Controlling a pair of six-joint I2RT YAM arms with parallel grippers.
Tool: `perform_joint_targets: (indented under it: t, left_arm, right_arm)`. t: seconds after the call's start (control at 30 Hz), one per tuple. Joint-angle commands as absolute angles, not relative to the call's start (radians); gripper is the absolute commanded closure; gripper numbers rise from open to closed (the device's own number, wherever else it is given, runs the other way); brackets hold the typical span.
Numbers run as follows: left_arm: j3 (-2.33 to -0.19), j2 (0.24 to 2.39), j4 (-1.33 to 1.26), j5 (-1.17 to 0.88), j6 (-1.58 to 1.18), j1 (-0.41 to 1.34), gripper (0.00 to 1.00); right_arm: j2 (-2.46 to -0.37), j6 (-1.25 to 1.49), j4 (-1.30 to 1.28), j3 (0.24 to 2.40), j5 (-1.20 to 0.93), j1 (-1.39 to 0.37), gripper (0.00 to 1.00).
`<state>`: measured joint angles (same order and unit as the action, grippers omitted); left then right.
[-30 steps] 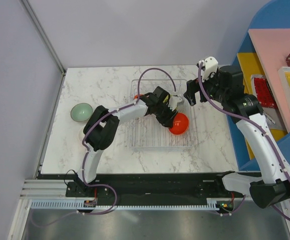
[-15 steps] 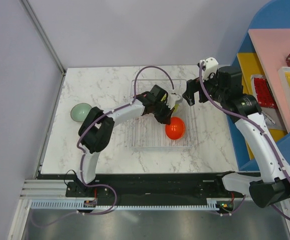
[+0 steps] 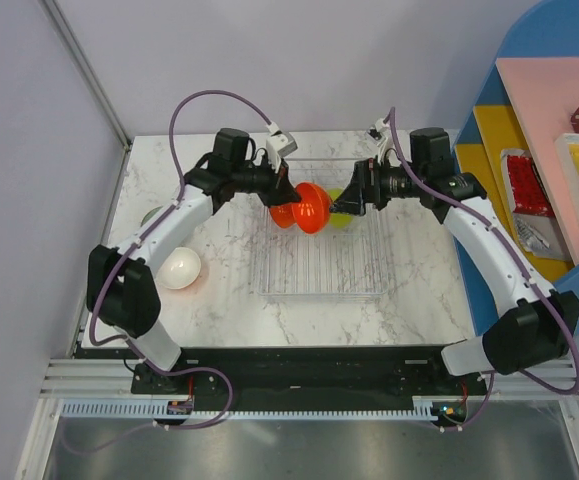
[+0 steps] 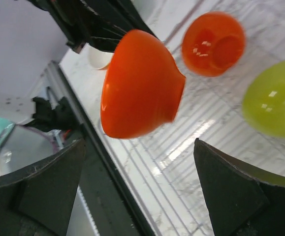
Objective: Load the bowls into the dish rack
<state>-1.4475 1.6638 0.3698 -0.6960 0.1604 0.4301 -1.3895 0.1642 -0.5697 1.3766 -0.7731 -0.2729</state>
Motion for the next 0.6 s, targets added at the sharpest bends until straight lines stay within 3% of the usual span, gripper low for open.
perform_joint_targets:
  t: [0.0,0.57]
  left_arm:
    - [-1.422,1.657,0.333,-0.850,0.176,0.460,0.98]
    - [-1.414,1.628,0.295,-0.807,0.150,0.460,0.98]
  right_arm:
    - [-1.452,0.271,-0.471,1.370,-1.097,-0.268,0.02]
    - [-1.463,0.345,-0.350,1.276,-1.019,-0.262,0.02]
